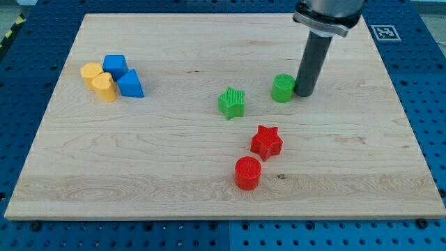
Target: Slide the green circle a bit up
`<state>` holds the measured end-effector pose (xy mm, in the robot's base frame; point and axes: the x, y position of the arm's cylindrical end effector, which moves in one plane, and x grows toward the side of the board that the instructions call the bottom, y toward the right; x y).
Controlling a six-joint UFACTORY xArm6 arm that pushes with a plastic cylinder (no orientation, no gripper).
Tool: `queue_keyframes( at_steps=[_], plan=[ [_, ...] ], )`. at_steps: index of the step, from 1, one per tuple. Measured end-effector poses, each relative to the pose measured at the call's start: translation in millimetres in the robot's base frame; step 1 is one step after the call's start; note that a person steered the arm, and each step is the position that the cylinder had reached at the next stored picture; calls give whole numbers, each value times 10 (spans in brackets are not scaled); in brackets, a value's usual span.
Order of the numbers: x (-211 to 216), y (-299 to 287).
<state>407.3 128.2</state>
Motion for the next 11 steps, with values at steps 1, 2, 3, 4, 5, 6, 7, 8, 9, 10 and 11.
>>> queue_keyframes(
  at_steps=[1,2,3,4,5,6,7,8,9,10,11],
  plan=[
    [-19,66],
    [-4,366],
    [113,430],
    [315,430],
    [315,405],
    [314,142],
    [218,-158],
    [-57,-366],
    [-124,-587],
    [-25,-705],
    [3,-947]
  ],
)
